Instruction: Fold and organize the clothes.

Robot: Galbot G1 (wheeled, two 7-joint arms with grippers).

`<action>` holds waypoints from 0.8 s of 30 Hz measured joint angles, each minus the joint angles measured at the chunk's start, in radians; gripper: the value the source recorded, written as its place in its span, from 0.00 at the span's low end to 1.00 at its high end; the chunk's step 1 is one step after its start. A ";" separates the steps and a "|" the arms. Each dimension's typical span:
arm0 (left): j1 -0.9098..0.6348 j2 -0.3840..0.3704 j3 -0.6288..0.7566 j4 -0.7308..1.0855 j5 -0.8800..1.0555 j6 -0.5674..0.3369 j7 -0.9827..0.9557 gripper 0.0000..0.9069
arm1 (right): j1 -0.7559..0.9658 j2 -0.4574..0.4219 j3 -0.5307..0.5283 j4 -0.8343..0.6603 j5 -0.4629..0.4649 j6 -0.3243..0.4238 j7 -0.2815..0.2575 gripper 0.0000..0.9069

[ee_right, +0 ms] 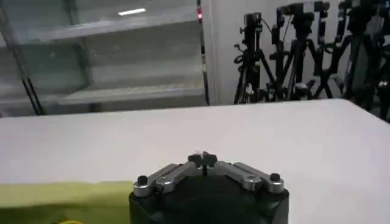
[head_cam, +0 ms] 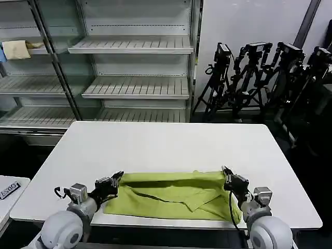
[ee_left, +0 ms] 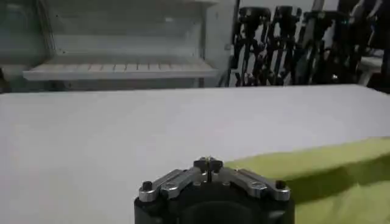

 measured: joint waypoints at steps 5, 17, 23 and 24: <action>0.033 -0.008 0.000 0.000 0.042 -0.002 0.007 0.38 | -0.023 0.010 -0.003 0.000 -0.018 -0.014 0.001 0.42; 0.049 -0.041 -0.005 -0.007 0.081 -0.032 -0.014 1.00 | -0.080 0.024 -0.002 0.022 -0.101 0.009 0.011 1.00; 0.058 -0.064 -0.009 -0.005 0.071 -0.056 -0.051 1.00 | -0.120 0.032 0.022 0.060 -0.143 0.039 0.018 1.00; 0.060 -0.069 -0.008 -0.003 0.069 -0.056 -0.060 1.00 | -0.127 0.034 0.026 0.067 -0.146 0.043 0.019 1.00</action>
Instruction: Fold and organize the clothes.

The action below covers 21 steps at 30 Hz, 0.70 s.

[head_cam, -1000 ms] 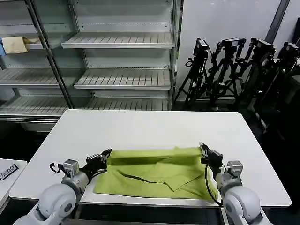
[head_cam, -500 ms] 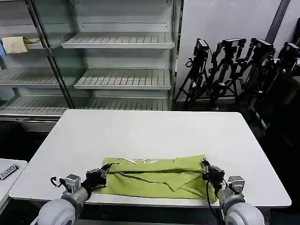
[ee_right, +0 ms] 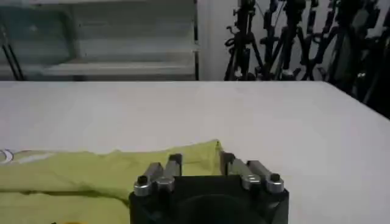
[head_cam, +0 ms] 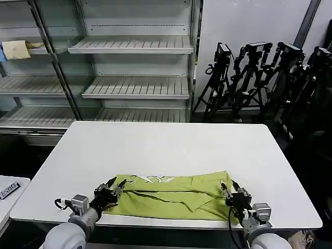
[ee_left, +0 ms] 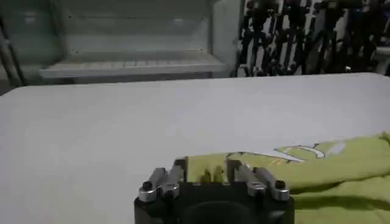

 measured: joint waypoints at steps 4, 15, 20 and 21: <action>0.010 -0.020 0.011 0.007 -0.004 -0.004 -0.022 1.00 | -0.028 0.004 0.016 0.020 -0.016 0.016 0.003 1.00; 0.028 -0.075 0.042 0.022 -0.003 -0.025 -0.047 0.03 | -0.067 0.016 0.030 0.046 -0.036 0.035 0.012 1.00; 0.031 -0.085 0.043 0.024 -0.015 -0.031 -0.049 0.03 | -0.070 0.019 0.030 0.053 -0.038 0.039 0.016 1.00; 0.033 -0.087 0.043 0.024 -0.018 -0.032 -0.050 0.03 | -0.070 0.019 0.031 0.053 -0.038 0.040 0.016 1.00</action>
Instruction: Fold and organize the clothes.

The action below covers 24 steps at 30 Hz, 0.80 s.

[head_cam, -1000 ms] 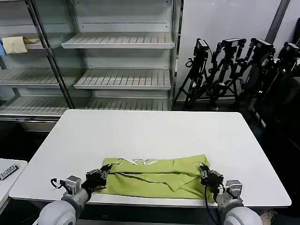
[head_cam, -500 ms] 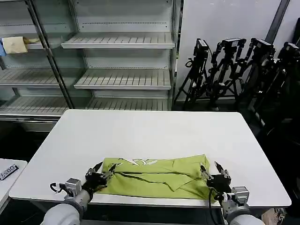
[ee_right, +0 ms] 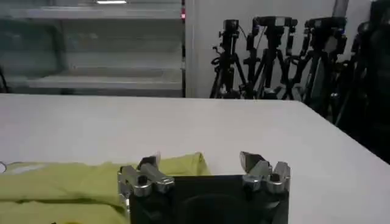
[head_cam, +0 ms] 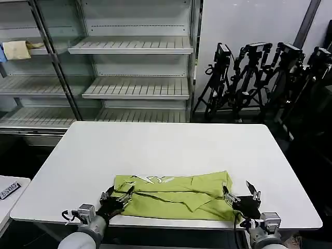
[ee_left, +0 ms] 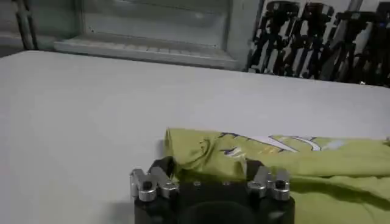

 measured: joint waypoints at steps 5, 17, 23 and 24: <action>0.006 -0.010 -0.003 0.005 -0.015 -0.005 0.001 0.03 | -0.002 0.002 0.002 0.002 -0.002 0.007 0.003 1.00; 0.021 -0.018 -0.030 -0.004 -0.089 -0.016 0.004 0.03 | -0.005 0.002 0.006 0.012 -0.002 0.017 0.007 1.00; 0.029 -0.005 -0.066 -0.014 -0.147 -0.015 0.006 0.03 | 0.000 0.002 0.005 0.012 0.004 0.018 0.008 1.00; 0.030 -0.001 -0.076 -0.016 -0.159 -0.013 0.005 0.03 | 0.001 0.002 0.005 0.012 0.006 0.018 0.008 1.00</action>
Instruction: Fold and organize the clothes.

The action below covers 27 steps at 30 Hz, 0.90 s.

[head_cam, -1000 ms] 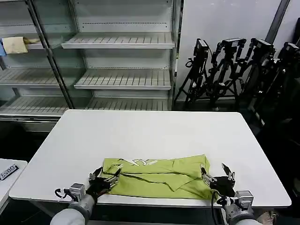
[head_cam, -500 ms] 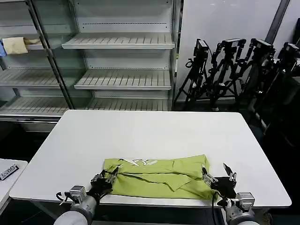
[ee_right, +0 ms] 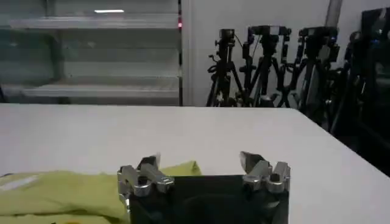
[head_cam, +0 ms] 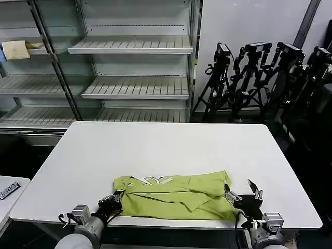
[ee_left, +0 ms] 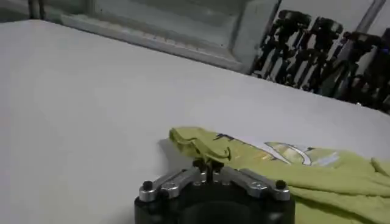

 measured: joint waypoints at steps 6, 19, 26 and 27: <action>0.002 0.032 -0.075 0.003 -0.071 0.007 0.000 0.03 | 0.010 -0.003 0.000 -0.004 0.014 0.000 0.001 1.00; -0.016 0.131 -0.292 0.063 -0.257 0.036 0.001 0.03 | 0.025 -0.009 -0.007 -0.010 0.037 0.000 0.001 1.00; -0.024 0.127 -0.331 0.026 -0.412 0.054 -0.017 0.03 | 0.014 -0.006 -0.003 -0.003 0.038 0.000 0.002 1.00; -0.027 0.123 -0.331 0.014 -0.441 0.054 -0.019 0.03 | 0.012 -0.006 -0.002 -0.002 0.038 0.000 0.002 1.00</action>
